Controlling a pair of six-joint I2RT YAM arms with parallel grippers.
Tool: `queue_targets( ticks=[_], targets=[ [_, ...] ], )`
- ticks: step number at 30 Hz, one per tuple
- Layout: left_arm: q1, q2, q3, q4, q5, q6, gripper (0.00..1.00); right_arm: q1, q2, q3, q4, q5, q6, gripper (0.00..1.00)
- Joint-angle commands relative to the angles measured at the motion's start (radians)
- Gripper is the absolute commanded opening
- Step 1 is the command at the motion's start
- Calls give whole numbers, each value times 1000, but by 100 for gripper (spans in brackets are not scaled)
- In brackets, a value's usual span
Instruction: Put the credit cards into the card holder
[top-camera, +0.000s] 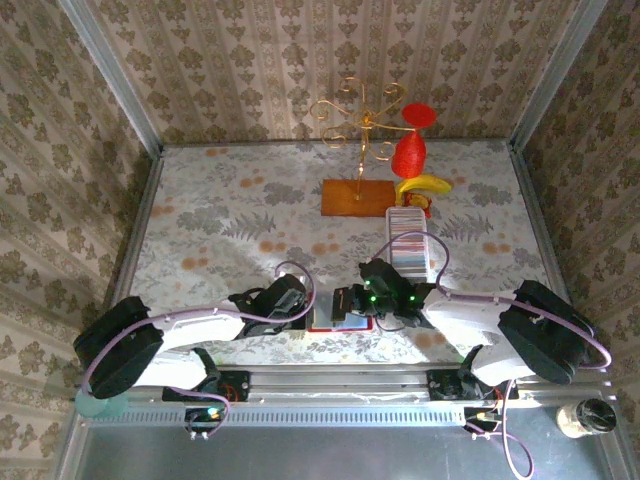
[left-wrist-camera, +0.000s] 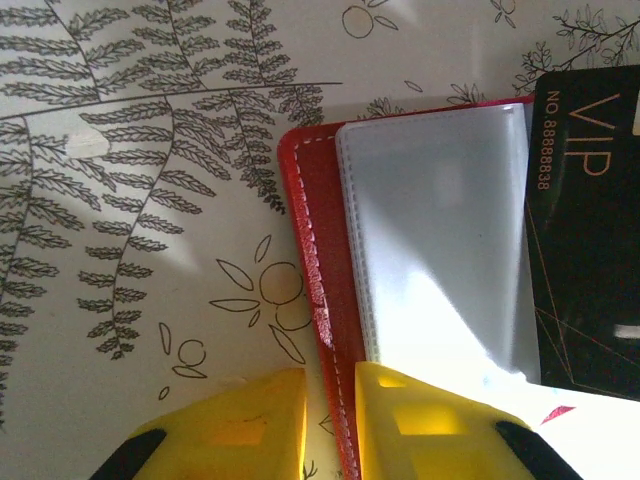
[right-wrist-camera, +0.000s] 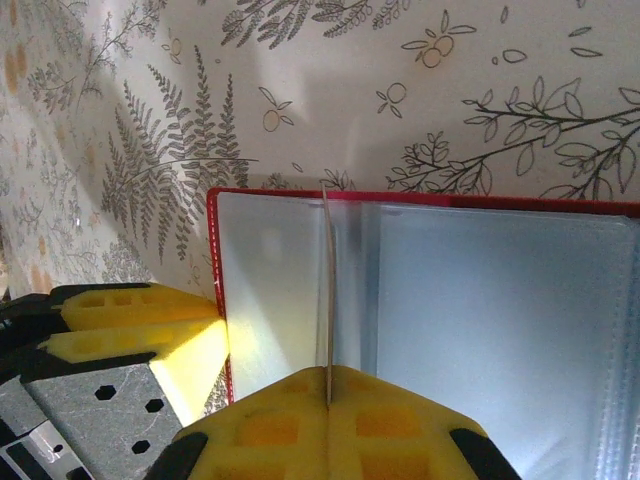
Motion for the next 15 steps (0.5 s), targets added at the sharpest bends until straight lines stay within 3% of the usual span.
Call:
queue_targets(
  ticks=[1,15],
  targets=[
    [-7,28,21,7,22,3,20,-2,-3,-20,47,-25,37,0],
    [-15,36,21,6,22,0,18,4,-17,-12,-34,-82,39,0]
  ],
)
